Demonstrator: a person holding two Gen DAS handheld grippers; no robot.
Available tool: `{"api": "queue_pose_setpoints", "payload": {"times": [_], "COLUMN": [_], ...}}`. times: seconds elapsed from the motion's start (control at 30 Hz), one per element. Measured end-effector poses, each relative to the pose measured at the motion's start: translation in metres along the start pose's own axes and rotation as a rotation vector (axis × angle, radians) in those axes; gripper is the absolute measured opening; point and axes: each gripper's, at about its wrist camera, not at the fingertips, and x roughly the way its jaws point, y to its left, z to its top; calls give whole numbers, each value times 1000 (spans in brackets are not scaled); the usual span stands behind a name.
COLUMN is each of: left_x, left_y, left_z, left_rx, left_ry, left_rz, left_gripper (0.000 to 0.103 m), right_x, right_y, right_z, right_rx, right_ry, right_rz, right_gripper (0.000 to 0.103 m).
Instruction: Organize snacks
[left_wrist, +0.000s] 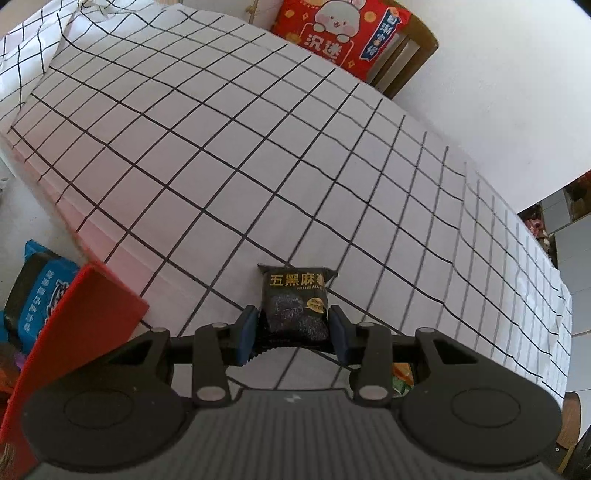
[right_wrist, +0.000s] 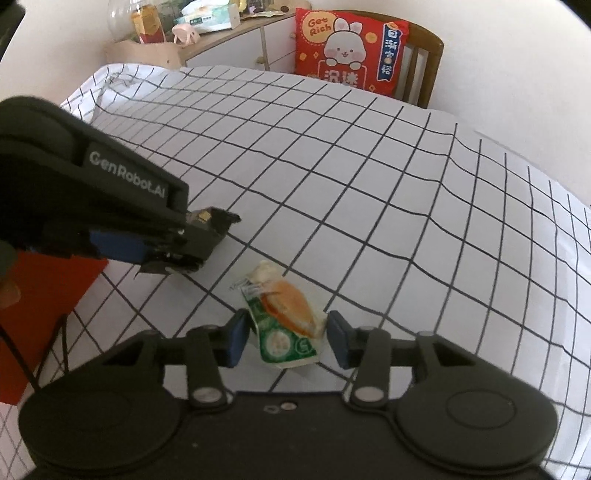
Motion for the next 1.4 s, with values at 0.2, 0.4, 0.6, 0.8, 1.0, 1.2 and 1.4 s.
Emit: {"api": "queue_pose_setpoints", "payload": {"times": [0.2, 0.4, 0.6, 0.8, 1.0, 1.2, 1.4], "left_x": [-24, -51, -64, -60, -40, -13, -4], "left_y": [-4, -8, -6, -8, -15, -25, -25], "left_z": [-16, -34, -48, -66, -76, -84, -91], "left_rx": [5, 27, 47, 131, 240, 323, 332], "left_ry": [-16, -37, -51, -23, 19, 69, 74], "left_rz": [-33, -60, -69, -61, -31, 3, 56], "left_gripper": [39, 27, 27, 51, 72, 72, 42], "right_x": [-33, -74, -102, -117, -117, -117, -115], "right_y": [-1, 0, -7, -16, -24, -24, -24], "right_z": [-8, -20, -37, -63, -83, -93, -99], "right_rx": [17, 30, 48, 94, 141, 161, 173], "right_ry": [-32, -91, -115, -102, -82, -71, -61], "right_rz": [18, 49, 82, 106, 100, 83, 75], "right_gripper": [44, 44, 45, 45, 45, 45, 45]}}
